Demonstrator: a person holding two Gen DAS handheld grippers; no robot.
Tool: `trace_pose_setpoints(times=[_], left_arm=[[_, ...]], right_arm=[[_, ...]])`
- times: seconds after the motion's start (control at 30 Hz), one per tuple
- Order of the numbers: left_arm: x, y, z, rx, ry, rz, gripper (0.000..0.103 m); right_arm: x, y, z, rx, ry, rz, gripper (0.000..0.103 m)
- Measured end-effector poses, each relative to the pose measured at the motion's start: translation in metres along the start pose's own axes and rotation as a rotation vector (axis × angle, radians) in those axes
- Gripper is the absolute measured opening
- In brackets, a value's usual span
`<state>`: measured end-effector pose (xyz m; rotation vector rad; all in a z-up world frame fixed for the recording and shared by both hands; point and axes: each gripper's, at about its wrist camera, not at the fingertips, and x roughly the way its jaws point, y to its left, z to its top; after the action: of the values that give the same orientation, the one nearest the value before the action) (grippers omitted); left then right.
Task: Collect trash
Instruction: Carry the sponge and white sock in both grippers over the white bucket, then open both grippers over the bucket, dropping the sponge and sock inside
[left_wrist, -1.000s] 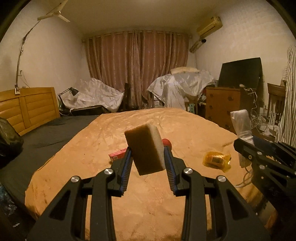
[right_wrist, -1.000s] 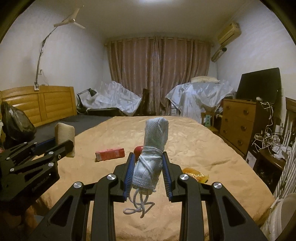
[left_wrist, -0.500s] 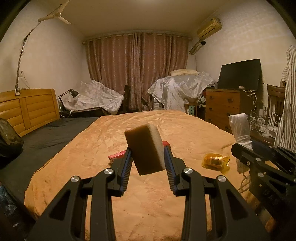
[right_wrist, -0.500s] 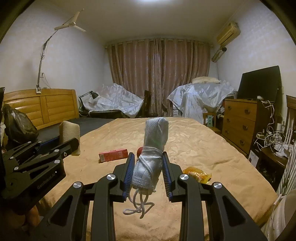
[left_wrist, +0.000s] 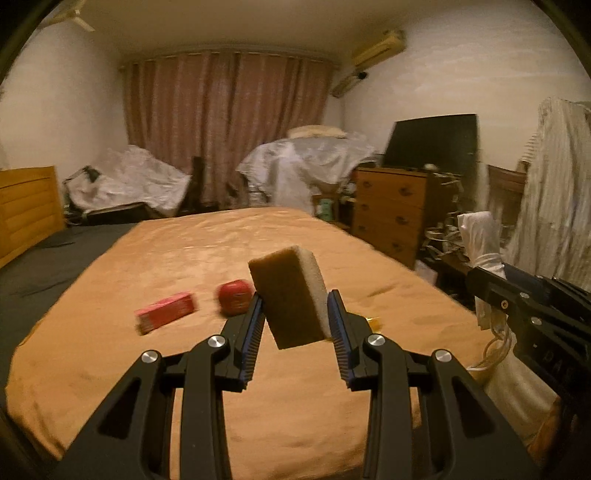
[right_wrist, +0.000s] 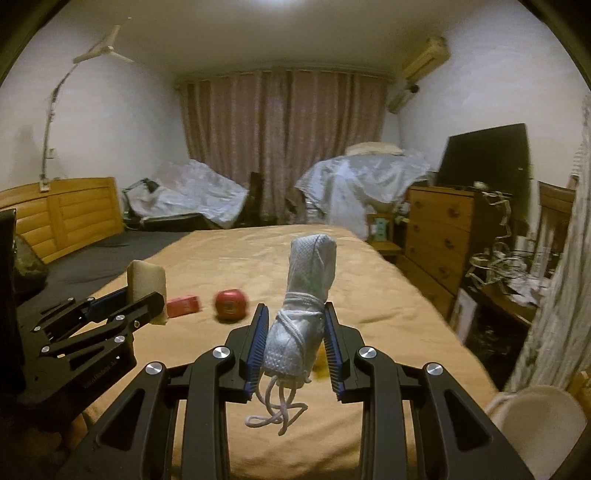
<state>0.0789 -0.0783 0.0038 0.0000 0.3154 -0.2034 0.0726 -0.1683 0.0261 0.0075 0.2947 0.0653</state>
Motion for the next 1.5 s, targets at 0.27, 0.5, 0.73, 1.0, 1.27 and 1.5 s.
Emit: trace_pose_setpoints(times=[0.27, 0.5, 0.73, 1.0, 1.27, 1.5], left_arm=[[0.016, -0.094, 0.008, 0.063, 0.035, -0.207, 0.034], [0.032, -0.181, 0.005, 0.123, 0.094, -0.386, 0.034], [0.048, -0.257, -0.016, 0.179, 0.186, -0.517, 0.034], [0.077, -0.319, -0.052, 0.240, 0.341, -0.607, 0.034], [0.099, -0.339, -0.077, 0.271, 0.458, -0.630, 0.034], [0.102, -0.345, -0.083, 0.289, 0.475, -0.631, 0.034]], right_arm=[[-0.035, -0.118, 0.001, 0.059, 0.060, -0.151, 0.031], [-0.068, -0.229, -0.016, 0.144, 0.139, -0.256, 0.031], [-0.091, -0.324, -0.048, 0.201, 0.258, -0.348, 0.031], [-0.086, -0.398, -0.102, 0.275, 0.429, -0.384, 0.031], [-0.064, -0.416, -0.136, 0.303, 0.564, -0.359, 0.031], [-0.062, -0.414, -0.147, 0.321, 0.581, -0.350, 0.031]])
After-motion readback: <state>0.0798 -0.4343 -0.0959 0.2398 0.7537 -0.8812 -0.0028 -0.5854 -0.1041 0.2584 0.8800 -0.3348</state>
